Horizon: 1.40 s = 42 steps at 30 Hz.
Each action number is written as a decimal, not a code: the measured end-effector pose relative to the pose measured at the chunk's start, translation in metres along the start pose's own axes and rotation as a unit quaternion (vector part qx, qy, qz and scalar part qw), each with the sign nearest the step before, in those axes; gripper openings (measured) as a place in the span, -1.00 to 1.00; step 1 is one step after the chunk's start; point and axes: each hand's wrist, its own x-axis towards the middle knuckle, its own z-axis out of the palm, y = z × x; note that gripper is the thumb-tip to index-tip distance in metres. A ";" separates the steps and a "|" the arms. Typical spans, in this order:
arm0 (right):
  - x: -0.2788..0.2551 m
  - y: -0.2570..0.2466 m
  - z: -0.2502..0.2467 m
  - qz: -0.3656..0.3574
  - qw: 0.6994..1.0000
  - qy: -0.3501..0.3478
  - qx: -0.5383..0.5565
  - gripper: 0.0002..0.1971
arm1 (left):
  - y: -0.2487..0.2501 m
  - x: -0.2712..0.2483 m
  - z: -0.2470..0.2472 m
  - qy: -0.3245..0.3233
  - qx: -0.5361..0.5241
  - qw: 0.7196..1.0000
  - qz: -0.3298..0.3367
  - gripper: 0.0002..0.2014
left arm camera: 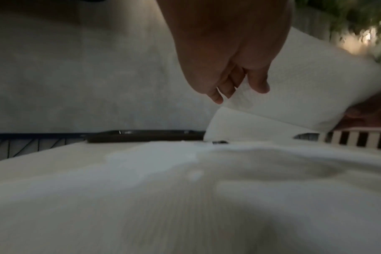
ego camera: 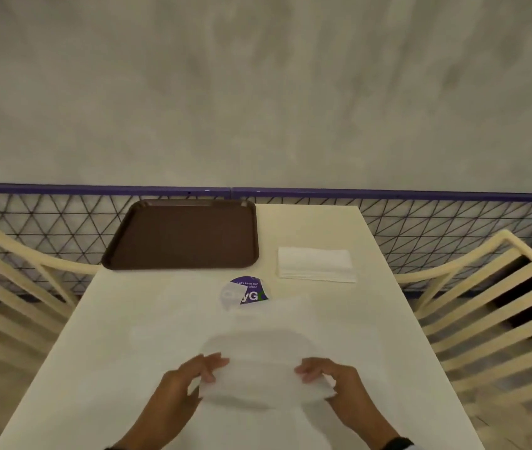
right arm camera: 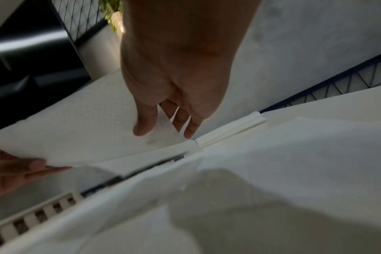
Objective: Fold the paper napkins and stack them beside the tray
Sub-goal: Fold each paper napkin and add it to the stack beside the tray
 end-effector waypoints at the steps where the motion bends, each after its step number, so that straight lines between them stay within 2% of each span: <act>1: -0.007 0.007 0.003 0.018 1.000 -0.018 -0.004 -0.79 | -0.012 -0.005 0.001 -0.025 0.002 1.000 -0.018 -0.51; 3: -0.017 0.021 0.009 0.032 0.999 -0.035 -0.007 -0.81 | -0.033 -0.013 0.010 -0.091 0.056 0.994 -0.022 -0.57; 5: -0.023 0.030 0.010 0.043 0.997 -0.052 -0.024 -0.81 | -0.040 -0.019 0.014 -0.120 0.134 0.984 -0.015 -0.30; 7: -0.023 0.030 0.013 0.031 0.995 -0.051 -0.082 -0.87 | -0.049 -0.018 0.015 -0.119 0.142 0.982 -0.037 -0.19; 10: -0.008 0.026 0.014 0.049 0.982 -0.040 -0.180 -0.57 | -0.059 -0.007 0.015 -0.033 0.136 0.989 -0.055 -0.41; 12: 0.005 0.023 0.016 0.070 0.973 -0.006 -0.221 -0.52 | -0.053 0.004 0.015 0.024 0.149 0.988 -0.029 -0.57; 15: 0.024 0.020 0.022 0.085 0.967 0.036 -0.238 -0.60 | -0.046 0.017 0.019 0.082 0.135 0.987 -0.032 -0.69; 17: 0.031 0.017 0.026 0.107 0.957 0.027 -0.270 -0.79 | -0.049 0.020 0.024 0.106 0.189 0.976 -0.035 -0.58; 19: 0.033 0.015 0.028 0.129 0.948 0.034 -0.288 -0.81 | -0.049 0.016 0.029 0.122 0.282 0.951 0.022 -0.52; 20: 0.032 0.016 0.029 0.134 0.943 0.046 -0.301 -0.73 | -0.045 0.012 0.033 0.106 0.327 0.937 0.069 -0.60; 21: 0.030 0.018 0.029 0.131 0.931 0.066 -0.333 -0.58 | -0.042 0.009 0.036 0.058 0.349 0.929 0.105 -0.63; 22: 0.027 0.020 0.028 0.116 0.913 0.091 -0.379 -0.46 | -0.041 0.006 0.040 0.014 0.370 0.920 0.127 -0.53; 23: 0.023 0.022 0.030 0.079 0.897 0.121 -0.417 -0.40 | -0.045 0.005 0.047 -0.015 0.384 0.912 0.142 -0.43; 24: 0.017 0.023 0.034 0.010 0.887 0.142 -0.439 -0.42 | -0.049 0.004 0.052 -0.046 0.401 0.903 0.144 -0.41; 25: 0.012 0.024 0.040 -0.061 0.884 0.135 -0.443 -0.48 | -0.054 0.005 0.057 -0.081 0.433 0.886 0.149 -0.43; 26: 0.007 0.026 0.048 -0.110 0.883 0.089 -0.448 -0.53 | -0.061 0.005 0.061 -0.110 0.464 0.865 0.156 -0.45; 27: 0.002 0.031 0.057 -0.132 0.868 0.029 -0.477 -0.52 | -0.072 0.006 0.065 -0.132 0.491 0.844 0.171 -0.44; 30: -0.002 0.051 0.083 -0.101 0.811 -0.116 -0.565 -0.32 | -0.090 0.003 0.073 -0.163 0.535 0.809 0.179 -0.34; 32: -0.007 0.065 0.082 -0.101 0.786 -0.135 -0.595 -0.31 | -0.096 0.003 0.068 -0.151 0.546 0.800 0.196 -0.29; 34: -0.010 0.072 0.065 -0.102 0.758 -0.135 -0.630 -0.35 | -0.095 0.000 0.062 -0.154 0.542 0.807 0.176 -0.22; 35: -0.012 0.074 0.056 -0.093 0.756 -0.139 -0.633 -0.37 | -0.098 -0.002 0.057 -0.150 0.542 0.808 0.177 -0.23; 38: -0.013 0.077 0.026 -0.046 0.775 -0.147 -0.613 -0.40 | -0.114 -0.008 0.042 -0.060 0.566 0.797 0.203 -0.34; 39: -0.014 0.078 0.020 -0.040 0.778 -0.132 -0.612 -0.40 | -0.115 -0.008 0.039 -0.048 0.556 0.804 0.207 -0.35; 41: -0.017 0.076 0.017 -0.006 0.782 -0.116 -0.613 -0.41 | -0.097 -0.003 0.036 -0.074 0.528 0.830 0.166 -0.34; 42: -0.020 0.075 0.019 0.009 0.780 -0.110 -0.616 -0.41 | -0.082 0.003 0.034 -0.096 0.510 0.842 0.148 -0.44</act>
